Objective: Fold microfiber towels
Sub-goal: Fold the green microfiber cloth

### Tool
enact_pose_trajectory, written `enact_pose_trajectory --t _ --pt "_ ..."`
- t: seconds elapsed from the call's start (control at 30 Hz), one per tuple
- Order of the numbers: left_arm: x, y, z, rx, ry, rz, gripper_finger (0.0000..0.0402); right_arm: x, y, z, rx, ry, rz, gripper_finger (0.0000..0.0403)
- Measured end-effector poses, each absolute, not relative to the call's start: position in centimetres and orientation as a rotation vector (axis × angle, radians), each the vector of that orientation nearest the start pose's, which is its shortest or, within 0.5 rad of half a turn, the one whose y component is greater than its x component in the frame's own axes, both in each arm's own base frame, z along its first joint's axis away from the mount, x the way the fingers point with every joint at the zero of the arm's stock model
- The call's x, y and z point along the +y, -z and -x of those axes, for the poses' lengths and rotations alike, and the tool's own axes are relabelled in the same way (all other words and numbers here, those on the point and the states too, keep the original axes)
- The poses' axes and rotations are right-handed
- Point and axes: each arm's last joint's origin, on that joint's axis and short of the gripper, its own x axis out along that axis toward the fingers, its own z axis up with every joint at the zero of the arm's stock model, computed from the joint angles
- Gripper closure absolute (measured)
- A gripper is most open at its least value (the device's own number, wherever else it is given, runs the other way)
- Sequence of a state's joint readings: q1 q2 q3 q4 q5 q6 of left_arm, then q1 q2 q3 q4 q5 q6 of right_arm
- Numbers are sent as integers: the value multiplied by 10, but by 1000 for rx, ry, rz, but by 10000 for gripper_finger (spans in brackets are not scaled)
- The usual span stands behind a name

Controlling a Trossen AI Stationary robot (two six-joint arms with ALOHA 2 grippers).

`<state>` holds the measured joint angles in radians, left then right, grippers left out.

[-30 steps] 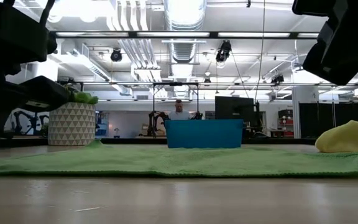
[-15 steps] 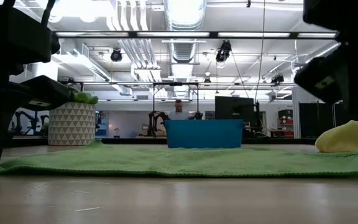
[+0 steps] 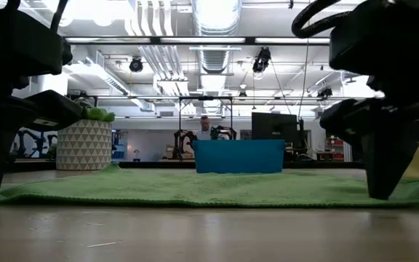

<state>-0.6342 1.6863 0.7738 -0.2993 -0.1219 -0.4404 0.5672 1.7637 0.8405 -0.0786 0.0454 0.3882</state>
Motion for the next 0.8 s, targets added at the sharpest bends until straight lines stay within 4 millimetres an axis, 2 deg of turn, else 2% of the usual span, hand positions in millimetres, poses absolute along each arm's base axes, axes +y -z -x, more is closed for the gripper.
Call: enact_pose_trajectory --t 0.1,0.2,0.3,0.43,0.8 --pt "-164 -119 -229 1196 189 -66 402 170 -118 -271 1053 -258 -41 234" --pt "-164 -118 -229 1197 192 -64 402 168 -111 -270 1095 -234 -25 256" --pt "-164 -119 -229 1200 192 -65 402 167 -110 -267 1122 -220 -13 302" --pt "-163 -128 -227 1180 193 -61 401 167 -118 -263 1136 -203 8 378" --pt "-152 -159 -217 1102 154 -102 401 176 -152 -271 1139 -224 70 394"
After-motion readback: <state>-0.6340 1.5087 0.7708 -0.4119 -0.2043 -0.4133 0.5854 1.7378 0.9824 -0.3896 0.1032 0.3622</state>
